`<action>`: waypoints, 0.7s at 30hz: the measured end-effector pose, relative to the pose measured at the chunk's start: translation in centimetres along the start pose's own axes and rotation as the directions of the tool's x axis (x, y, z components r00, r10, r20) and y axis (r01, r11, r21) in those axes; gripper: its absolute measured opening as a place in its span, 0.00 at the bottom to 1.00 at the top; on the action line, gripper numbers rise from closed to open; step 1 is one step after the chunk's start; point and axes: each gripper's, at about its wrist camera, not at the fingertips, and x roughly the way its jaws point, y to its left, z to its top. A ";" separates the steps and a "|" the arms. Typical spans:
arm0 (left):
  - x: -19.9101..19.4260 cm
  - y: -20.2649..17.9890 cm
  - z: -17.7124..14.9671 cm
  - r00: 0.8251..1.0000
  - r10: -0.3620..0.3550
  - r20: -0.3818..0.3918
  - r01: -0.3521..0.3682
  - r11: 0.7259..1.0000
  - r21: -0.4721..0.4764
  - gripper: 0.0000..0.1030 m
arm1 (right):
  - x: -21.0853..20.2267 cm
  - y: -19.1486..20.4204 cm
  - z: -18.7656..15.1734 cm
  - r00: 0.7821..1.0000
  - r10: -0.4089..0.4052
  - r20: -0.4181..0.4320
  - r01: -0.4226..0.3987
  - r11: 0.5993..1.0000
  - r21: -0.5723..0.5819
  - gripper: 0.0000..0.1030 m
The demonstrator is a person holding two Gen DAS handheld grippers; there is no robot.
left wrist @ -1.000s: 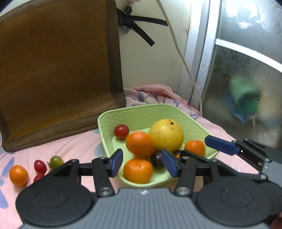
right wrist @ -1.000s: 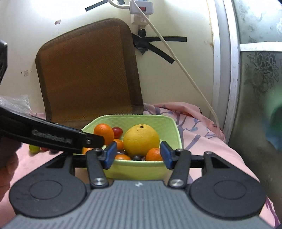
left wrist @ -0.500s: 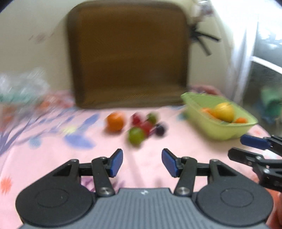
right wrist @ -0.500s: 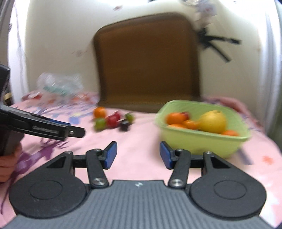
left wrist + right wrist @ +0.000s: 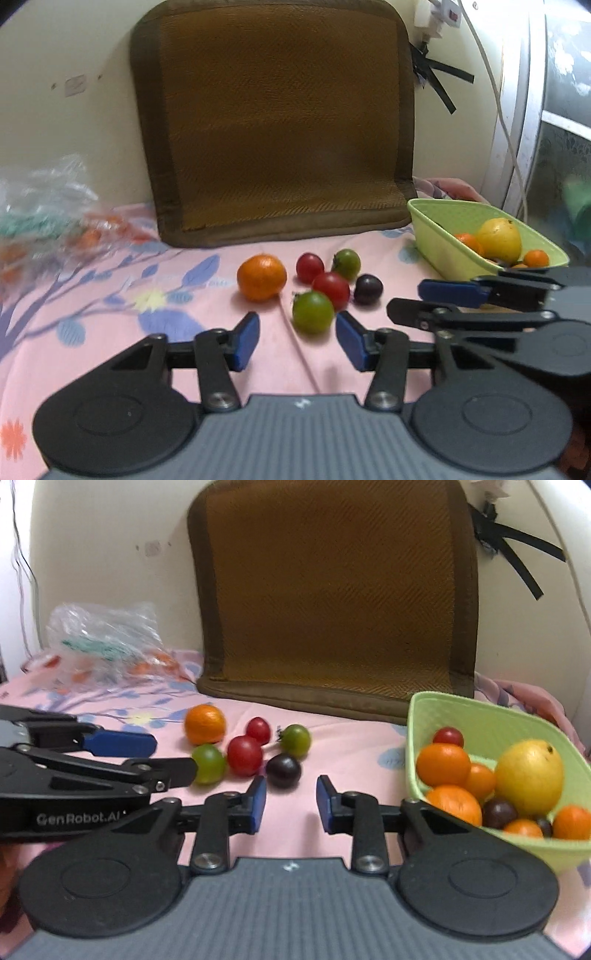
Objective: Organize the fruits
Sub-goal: 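Grasp a green tomato with the left gripper while the right grasps a dark purple tomato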
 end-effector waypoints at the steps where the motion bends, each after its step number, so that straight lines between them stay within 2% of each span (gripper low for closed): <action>1: 0.4 0.1 0.2 1.000 0.002 -0.001 -0.002 1.000 0.004 0.42 | 0.5 -0.1 0.3 1.000 0.007 -0.011 -0.007 1.000 -0.003 0.27; 5: 1.3 1.0 0.7 0.999 -0.031 -0.007 0.031 0.999 -0.016 0.42 | 1.4 -0.2 0.8 0.998 0.053 -0.038 -0.055 0.998 -0.042 0.28; 9: 0.8 2.5 0.4 0.992 -0.124 0.002 0.124 0.990 -0.064 0.43 | 2.0 0.0 0.9 0.996 0.072 -0.050 -0.076 0.994 -0.073 0.28; 12: 0.7 2.9 0.2 0.986 -0.165 0.001 0.165 0.985 -0.056 0.43 | 2.5 0.5 1.0 0.997 0.043 -0.056 -0.049 0.992 -0.112 0.28; 17: 1.1 2.3 0.2 0.987 -0.159 -0.018 0.158 0.987 -0.032 0.46 | 2.8 0.7 1.0 0.997 0.020 -0.072 -0.032 0.985 -0.167 0.26; 21: 1.5 1.8 0.3 0.989 -0.141 -0.031 0.141 0.990 -0.013 0.46 | 0.9 0.3 0.3 0.999 0.029 -0.037 -0.035 0.989 -0.147 0.25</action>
